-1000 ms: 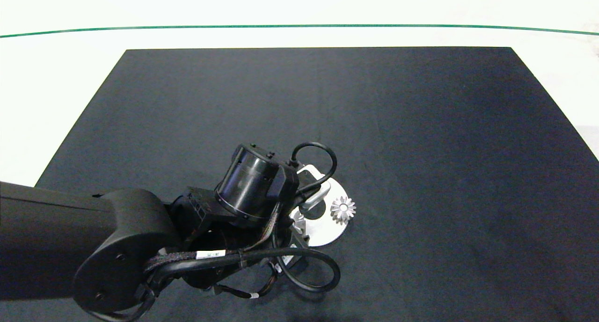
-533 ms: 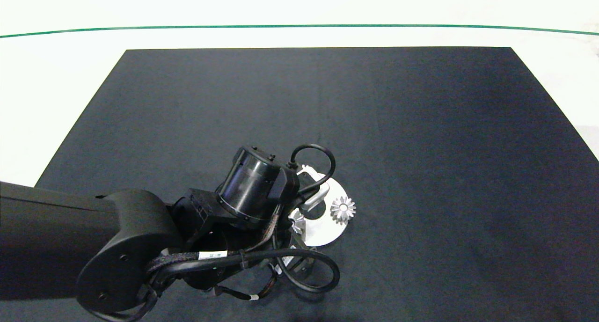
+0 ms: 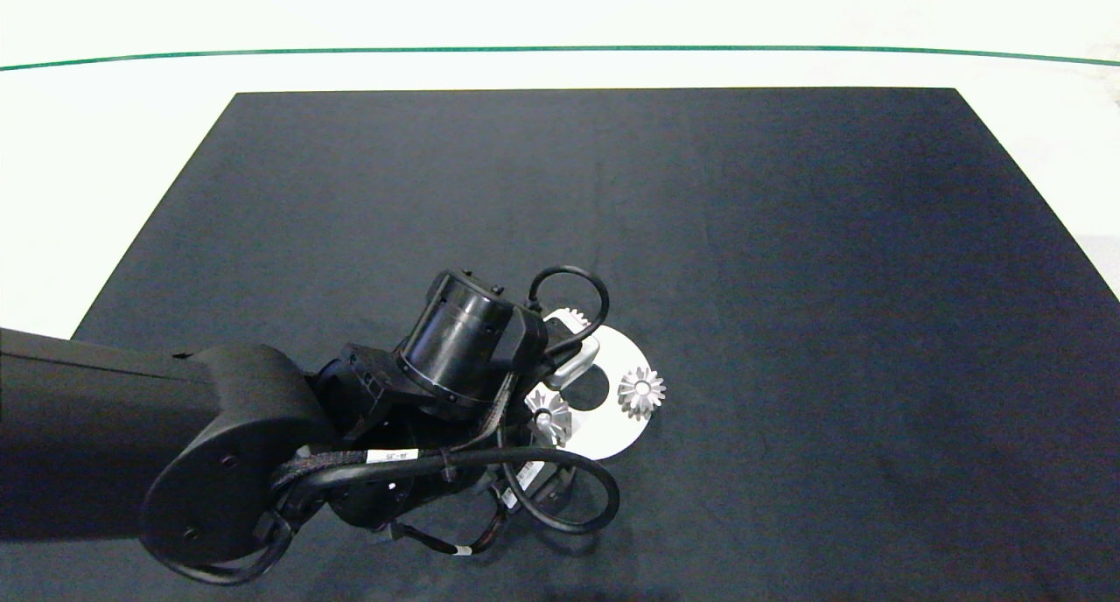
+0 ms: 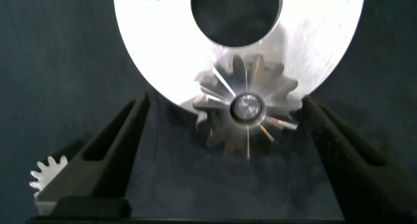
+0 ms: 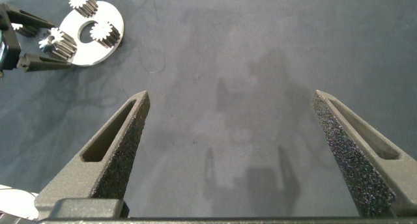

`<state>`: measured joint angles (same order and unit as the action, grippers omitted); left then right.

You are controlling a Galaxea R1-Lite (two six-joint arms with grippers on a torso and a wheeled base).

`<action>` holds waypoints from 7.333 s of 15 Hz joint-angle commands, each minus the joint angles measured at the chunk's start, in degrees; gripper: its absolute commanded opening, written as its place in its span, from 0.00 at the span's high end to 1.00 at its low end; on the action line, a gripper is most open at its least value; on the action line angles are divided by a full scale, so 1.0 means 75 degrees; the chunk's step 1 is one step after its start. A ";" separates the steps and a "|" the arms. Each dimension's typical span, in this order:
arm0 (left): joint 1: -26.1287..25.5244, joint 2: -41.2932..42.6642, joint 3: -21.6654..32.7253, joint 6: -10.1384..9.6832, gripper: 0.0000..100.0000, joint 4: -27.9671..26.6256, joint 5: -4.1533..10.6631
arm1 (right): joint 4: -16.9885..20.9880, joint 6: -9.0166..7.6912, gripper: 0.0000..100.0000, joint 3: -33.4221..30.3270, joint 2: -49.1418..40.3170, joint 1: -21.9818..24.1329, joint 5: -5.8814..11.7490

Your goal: Remove an incorrectly installed larger gear and replace it with the correct smaller gear

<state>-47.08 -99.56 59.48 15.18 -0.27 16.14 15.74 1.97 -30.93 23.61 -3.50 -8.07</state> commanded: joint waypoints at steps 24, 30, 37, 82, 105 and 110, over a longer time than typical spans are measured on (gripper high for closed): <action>-0.0145 -0.0096 0.0050 0.0004 0.58 0.0012 0.0016 | 0.0011 0.0018 0.00 -0.0001 0.0004 -0.0014 -0.0014; -0.0156 -0.0085 0.0027 0.0004 0.70 0.0001 0.0016 | 0.0011 0.0030 0.00 -0.0001 -0.0008 -0.0014 -0.0014; -0.0215 -0.0049 0.0191 0.0027 0.72 -0.0187 -0.0312 | 0.0011 0.0030 0.00 -0.0001 -0.0008 -0.0014 -0.0014; 0.2352 -0.0436 0.1714 0.0308 0.72 -0.0703 -0.0218 | 0.0011 0.0006 0.00 -0.0048 -0.0008 0.0009 0.0056; 0.2680 0.0408 0.1363 0.0179 0.00 -0.2331 -0.0816 | 0.0023 0.0006 0.00 -0.0025 -0.0078 0.0009 0.0080; 0.3020 0.0384 0.1128 0.0168 0.00 -0.2343 -0.1156 | 0.0023 0.0006 0.00 -0.0013 -0.0066 0.0009 0.0080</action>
<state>-24.86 -96.53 68.18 16.37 -17.77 7.41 15.81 2.00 -31.04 23.04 -3.44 -7.41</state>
